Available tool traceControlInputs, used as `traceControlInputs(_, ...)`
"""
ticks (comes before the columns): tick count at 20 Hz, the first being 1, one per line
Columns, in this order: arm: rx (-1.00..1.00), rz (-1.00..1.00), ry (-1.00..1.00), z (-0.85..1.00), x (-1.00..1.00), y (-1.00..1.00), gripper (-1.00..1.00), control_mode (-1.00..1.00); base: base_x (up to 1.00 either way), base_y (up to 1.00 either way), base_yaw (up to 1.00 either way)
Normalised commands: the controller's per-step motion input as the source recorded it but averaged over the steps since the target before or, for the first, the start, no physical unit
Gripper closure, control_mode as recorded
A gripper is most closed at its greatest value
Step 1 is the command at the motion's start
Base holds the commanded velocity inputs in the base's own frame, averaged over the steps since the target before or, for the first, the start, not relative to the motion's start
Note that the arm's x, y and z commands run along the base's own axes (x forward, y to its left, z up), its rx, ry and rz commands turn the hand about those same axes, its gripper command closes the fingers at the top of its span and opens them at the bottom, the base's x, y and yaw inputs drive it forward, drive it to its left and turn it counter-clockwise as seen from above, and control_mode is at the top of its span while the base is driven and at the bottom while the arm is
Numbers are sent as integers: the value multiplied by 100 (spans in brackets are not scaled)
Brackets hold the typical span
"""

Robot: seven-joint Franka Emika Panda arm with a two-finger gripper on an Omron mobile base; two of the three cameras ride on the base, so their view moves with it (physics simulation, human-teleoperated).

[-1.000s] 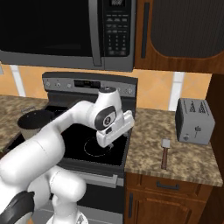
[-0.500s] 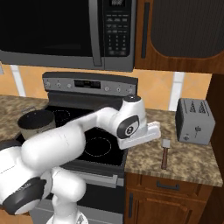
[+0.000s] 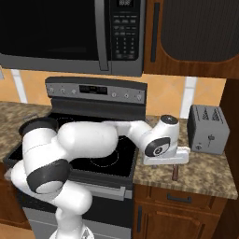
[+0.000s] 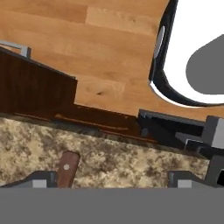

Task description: Put the onion and eggplant in the pot. Retrieve the spatula and lightly stir the vegetables in the pot.

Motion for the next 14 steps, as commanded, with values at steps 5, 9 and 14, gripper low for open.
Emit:
traceControlInputs(5, 4, -21, 0, -46, 41, -34, -100, -100, 0, 0, 0)
traceControlInputs(9, 1, -15, 0, -38, 24, -15, -100, -100, 0, 0, 0)
traceControlInputs(14, 0, -13, 0, -35, 25, -4, -100, -100, 0, 0, 0)
